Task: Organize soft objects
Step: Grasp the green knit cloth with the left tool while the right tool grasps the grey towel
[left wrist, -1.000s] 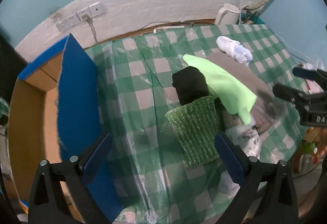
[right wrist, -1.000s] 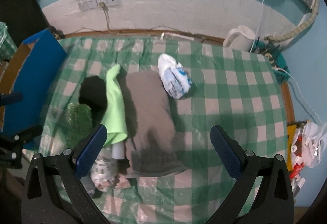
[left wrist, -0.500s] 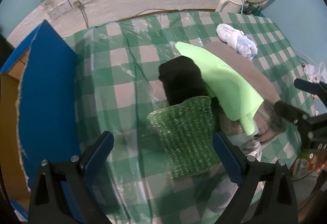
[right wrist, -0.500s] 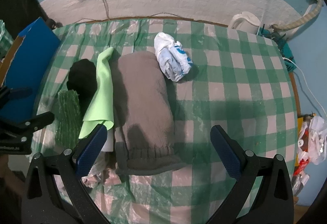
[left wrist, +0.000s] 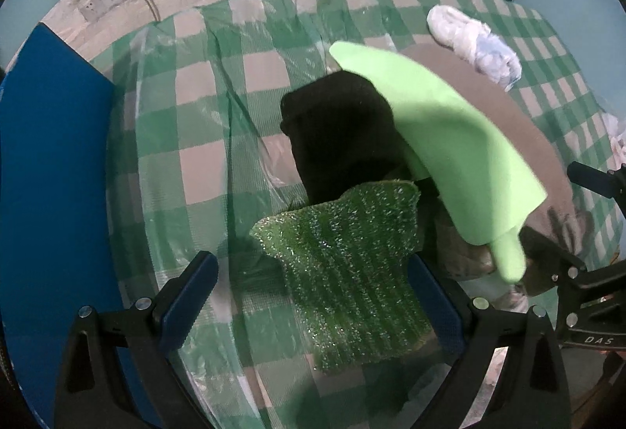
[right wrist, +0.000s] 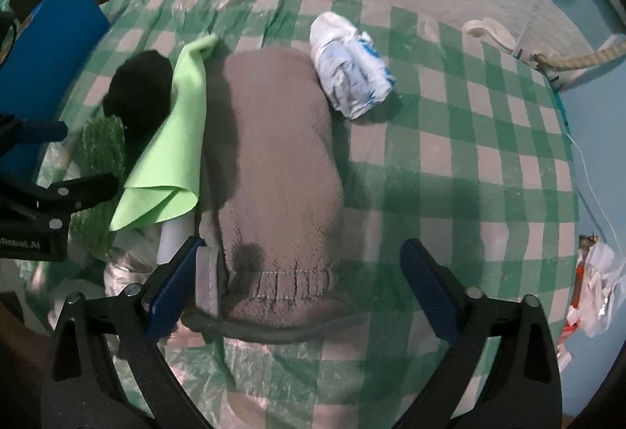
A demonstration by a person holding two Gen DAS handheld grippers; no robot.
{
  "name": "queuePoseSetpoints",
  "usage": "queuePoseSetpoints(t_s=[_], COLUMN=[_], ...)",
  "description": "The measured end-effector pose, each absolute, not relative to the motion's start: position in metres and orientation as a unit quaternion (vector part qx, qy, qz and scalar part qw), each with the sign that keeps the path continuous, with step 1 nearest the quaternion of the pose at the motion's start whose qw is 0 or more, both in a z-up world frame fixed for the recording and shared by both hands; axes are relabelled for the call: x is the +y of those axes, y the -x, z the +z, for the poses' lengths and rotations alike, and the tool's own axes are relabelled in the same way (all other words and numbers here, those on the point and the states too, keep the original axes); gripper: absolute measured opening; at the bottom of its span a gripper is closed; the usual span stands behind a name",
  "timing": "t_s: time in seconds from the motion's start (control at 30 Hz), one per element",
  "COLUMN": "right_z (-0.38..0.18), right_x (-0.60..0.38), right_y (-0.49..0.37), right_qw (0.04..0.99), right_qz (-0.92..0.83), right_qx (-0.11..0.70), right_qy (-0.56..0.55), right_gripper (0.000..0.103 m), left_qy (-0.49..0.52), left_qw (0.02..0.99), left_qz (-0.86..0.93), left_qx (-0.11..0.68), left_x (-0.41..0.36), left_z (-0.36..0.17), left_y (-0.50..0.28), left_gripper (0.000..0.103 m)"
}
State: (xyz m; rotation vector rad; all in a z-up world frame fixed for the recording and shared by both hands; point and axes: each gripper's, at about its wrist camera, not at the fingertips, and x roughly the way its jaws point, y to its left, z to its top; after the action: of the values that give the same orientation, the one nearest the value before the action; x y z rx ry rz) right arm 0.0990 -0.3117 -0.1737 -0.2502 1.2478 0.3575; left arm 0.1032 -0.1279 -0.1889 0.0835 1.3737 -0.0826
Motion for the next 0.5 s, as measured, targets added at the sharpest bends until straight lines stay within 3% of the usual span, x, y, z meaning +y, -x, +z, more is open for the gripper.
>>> queuePoseSetpoints(t_s=[0.17, 0.23, 0.3, 0.37, 0.5], right_z=[-0.179, -0.181, -0.18, -0.178, -0.169], right_x=[-0.31, -0.309, -0.307, -0.307, -0.304], right_y=[-0.099, -0.098, -0.096, -0.096, -0.091], right_qw=[0.78, 0.779, 0.778, 0.777, 0.778], right_qz=[0.191, 0.193, 0.197, 0.2, 0.203], right_qx=[0.587, 0.587, 0.585, 0.586, 0.583], right_qy=[0.102, 0.105, 0.115, 0.114, 0.117], right_gripper=[0.062, 0.058, 0.05, 0.032, 0.024], left_qy=[-0.081, -0.09, -0.091, -0.091, -0.082], left_qw=[0.768, 0.77, 0.774, 0.777, 0.774], left_qz=[-0.035, -0.04, -0.048, -0.055, -0.066], left_qx=[0.634, 0.63, 0.625, 0.62, 0.624], left_x=[-0.137, -0.141, -0.145, -0.145, -0.139], left_z=[-0.197, -0.196, -0.195, -0.193, -0.188], left_y=[-0.1, -0.099, -0.096, -0.092, -0.083], left_gripper=[0.09, 0.085, 0.073, 0.059, 0.032])
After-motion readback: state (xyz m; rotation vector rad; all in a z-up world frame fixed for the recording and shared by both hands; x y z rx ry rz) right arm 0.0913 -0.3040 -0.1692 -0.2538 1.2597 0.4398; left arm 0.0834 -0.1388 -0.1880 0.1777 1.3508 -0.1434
